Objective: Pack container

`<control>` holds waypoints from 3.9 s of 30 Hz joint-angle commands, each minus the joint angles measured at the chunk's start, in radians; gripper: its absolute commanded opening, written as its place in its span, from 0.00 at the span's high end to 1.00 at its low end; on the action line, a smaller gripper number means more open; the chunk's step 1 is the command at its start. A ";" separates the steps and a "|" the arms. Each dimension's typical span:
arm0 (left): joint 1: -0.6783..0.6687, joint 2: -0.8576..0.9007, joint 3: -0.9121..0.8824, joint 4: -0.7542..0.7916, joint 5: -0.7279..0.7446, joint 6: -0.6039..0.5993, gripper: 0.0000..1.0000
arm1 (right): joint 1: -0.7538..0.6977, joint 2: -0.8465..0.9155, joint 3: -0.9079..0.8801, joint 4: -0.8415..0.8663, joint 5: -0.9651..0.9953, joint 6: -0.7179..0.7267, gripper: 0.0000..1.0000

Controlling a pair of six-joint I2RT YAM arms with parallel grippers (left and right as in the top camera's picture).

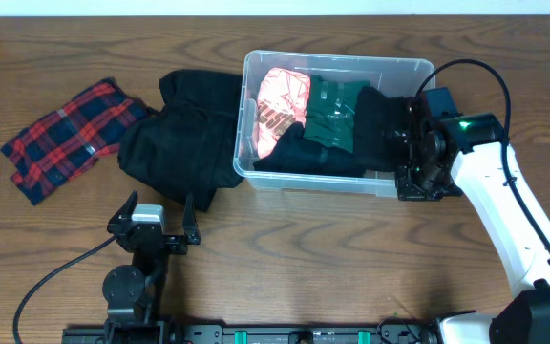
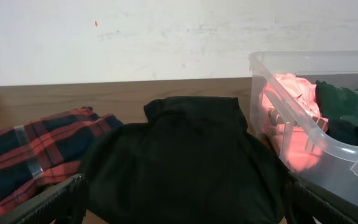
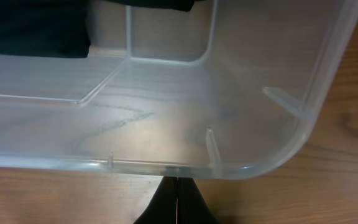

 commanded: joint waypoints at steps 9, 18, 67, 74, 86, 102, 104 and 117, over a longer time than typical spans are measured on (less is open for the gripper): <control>0.003 0.000 -0.026 -0.018 0.002 -0.009 0.02 | -0.010 0.007 -0.006 0.028 0.032 0.011 0.99; 0.003 0.000 -0.026 -0.018 0.003 -0.009 0.02 | -0.010 0.007 -0.006 0.049 0.049 0.011 0.99; 0.003 0.000 -0.026 -0.018 -0.001 -0.009 0.02 | -0.441 -0.016 0.224 -0.035 0.053 -0.034 0.01; 0.004 0.000 -0.026 -0.010 -0.029 -0.001 0.02 | -0.441 -0.016 0.224 -0.035 0.053 -0.034 0.01; 0.005 0.061 0.078 0.034 -0.115 -0.237 0.02 | -0.440 -0.014 0.224 -0.035 0.053 -0.034 0.01; 0.006 1.143 1.139 -0.547 -0.129 -0.023 0.02 | -0.440 -0.014 0.224 -0.035 0.053 -0.034 0.01; 0.005 1.282 1.316 -0.714 -0.128 -0.023 0.02 | -0.440 -0.014 0.224 -0.035 0.053 -0.034 0.01; -0.033 1.640 1.479 -0.838 0.179 -0.046 0.57 | -0.440 -0.014 0.224 -0.035 0.053 -0.034 0.01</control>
